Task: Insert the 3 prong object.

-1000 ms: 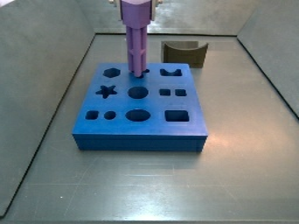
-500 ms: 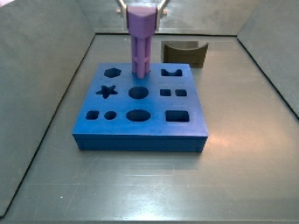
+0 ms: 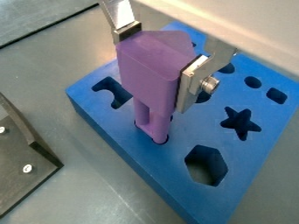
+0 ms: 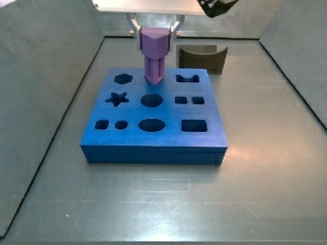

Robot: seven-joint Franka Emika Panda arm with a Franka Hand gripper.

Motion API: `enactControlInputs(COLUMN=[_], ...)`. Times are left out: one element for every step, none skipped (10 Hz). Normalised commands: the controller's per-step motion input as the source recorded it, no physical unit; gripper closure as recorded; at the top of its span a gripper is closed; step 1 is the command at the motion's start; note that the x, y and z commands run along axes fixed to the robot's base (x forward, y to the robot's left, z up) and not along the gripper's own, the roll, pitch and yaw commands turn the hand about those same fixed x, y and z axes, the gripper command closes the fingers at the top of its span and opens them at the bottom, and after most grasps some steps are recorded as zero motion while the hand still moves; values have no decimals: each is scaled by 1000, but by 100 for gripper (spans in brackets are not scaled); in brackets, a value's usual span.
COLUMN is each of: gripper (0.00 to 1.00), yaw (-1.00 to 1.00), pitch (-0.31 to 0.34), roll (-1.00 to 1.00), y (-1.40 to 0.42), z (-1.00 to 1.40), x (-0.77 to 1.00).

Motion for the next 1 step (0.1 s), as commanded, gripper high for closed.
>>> enactControlInputs(gripper=[100], yaw=[0], pitch=[0], roll=[0], y=[0], z=[0], x=[0])
